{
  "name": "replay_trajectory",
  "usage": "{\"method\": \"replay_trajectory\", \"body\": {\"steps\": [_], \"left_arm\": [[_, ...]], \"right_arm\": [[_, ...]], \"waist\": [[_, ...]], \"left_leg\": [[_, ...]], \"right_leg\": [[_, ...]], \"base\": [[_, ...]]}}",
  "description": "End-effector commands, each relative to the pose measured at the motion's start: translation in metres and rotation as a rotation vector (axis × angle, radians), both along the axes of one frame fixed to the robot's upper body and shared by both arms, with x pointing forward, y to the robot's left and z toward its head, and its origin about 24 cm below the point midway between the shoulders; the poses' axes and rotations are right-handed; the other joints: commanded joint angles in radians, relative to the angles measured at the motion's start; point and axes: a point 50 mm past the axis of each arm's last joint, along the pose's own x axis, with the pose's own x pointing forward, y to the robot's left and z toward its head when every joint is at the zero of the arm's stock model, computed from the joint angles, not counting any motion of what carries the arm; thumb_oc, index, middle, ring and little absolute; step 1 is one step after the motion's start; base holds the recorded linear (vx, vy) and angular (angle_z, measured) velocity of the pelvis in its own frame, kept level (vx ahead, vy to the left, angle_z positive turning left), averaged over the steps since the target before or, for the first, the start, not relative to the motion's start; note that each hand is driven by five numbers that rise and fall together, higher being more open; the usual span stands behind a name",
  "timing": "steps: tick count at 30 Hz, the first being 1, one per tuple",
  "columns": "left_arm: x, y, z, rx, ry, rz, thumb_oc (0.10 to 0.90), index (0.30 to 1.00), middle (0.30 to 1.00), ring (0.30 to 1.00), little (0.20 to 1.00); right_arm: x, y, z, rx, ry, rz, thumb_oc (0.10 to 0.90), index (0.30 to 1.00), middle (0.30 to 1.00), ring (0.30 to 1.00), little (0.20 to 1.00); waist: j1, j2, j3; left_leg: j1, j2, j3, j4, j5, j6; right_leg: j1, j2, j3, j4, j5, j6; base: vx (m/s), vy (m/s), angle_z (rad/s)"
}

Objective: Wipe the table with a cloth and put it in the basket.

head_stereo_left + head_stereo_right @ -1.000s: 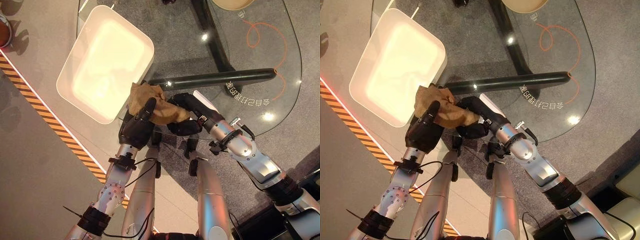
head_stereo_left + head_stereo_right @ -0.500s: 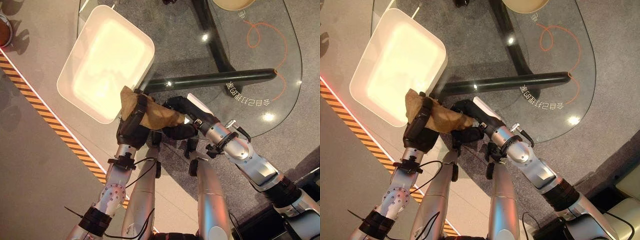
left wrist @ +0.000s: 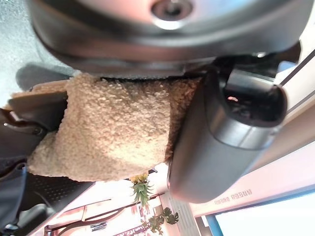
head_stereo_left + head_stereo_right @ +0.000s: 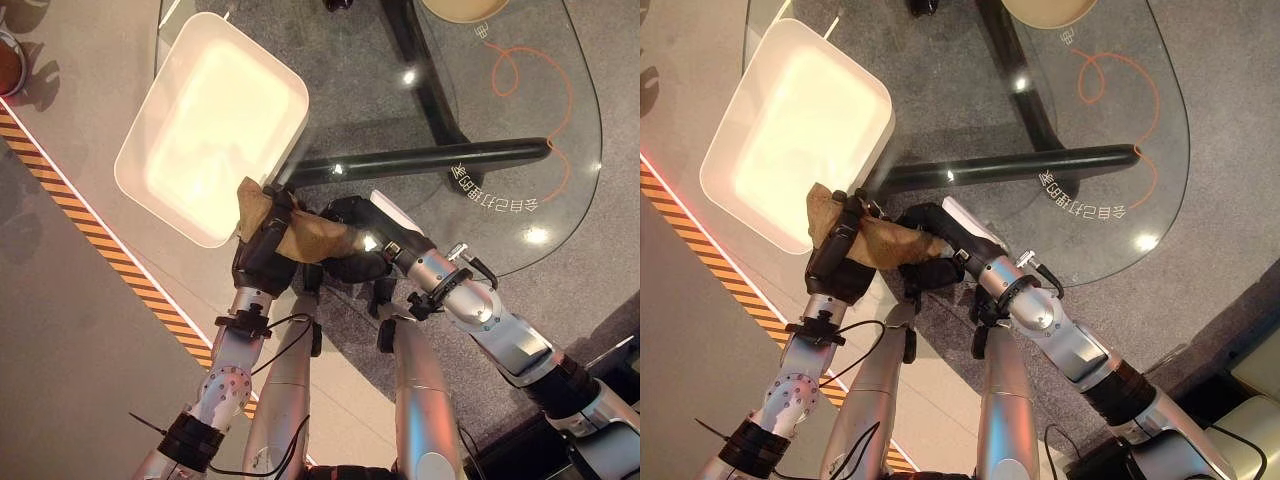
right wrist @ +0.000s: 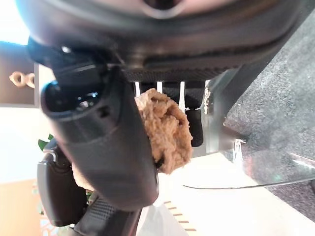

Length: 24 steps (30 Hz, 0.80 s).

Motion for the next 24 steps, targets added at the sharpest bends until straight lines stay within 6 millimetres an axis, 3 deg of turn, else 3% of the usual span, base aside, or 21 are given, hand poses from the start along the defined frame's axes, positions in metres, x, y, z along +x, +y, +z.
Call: {"method": "replay_trajectory", "body": {"steps": [1, 17, 22, 24], "left_arm": [[-0.020, -0.023, 0.040, -0.101, -0.285, -0.124, 0.100, 0.300, 0.300, 0.300, 0.200], [-0.021, -0.010, 0.041, -0.097, -0.319, -0.057, 0.100, 0.300, 0.300, 0.300, 0.200], [-0.023, 0.010, 0.050, -0.086, -0.408, 0.087, 0.100, 0.300, 0.300, 0.300, 0.200], [-0.025, 0.028, 0.059, -0.083, -0.476, 0.198, 0.100, 0.300, 0.300, 0.300, 0.200]], "right_arm": [[-0.028, 0.015, 0.066, 0.230, -0.332, 0.117, 0.800, 0.900, 0.900, 0.900, 0.900], [-0.030, -0.009, 0.069, 0.285, -0.384, 0.004, 0.800, 0.900, 0.900, 0.900, 0.900], [-0.030, -0.017, 0.066, 0.308, -0.377, -0.033, 0.800, 0.900, 0.900, 0.900, 0.900], [-0.030, -0.022, 0.062, 0.317, -0.358, -0.052, 0.800, 0.900, 0.900, 0.900, 0.900]], "waist": [[-0.006, -0.005, -0.026], [-0.018, -0.015, -0.026], [-0.023, -0.014, -0.026], [-0.024, -0.012, -0.026]], "left_leg": [[0.045, -0.068, 0.077, 0.032, -0.104, 0.052], [0.063, -0.061, 0.084, 0.023, -0.108, 0.053], [0.073, -0.059, 0.087, 0.023, -0.112, 0.051], [0.080, -0.058, 0.088, 0.025, -0.115, 0.050]], "right_leg": [[0.046, 0.072, 0.019, -0.115, 0.065, 0.031], [0.059, 0.077, 0.028, -0.118, 0.064, 0.033], [0.067, 0.080, 0.034, -0.115, 0.057, 0.033], [0.072, 0.079, 0.035, -0.112, 0.051, 0.033]], "base": [[0.00, 0.000, 0.00], [0.00, 0.000, 0.00], [0.01, 0.007, -0.04], [0.02, 0.024, -0.08]]}}
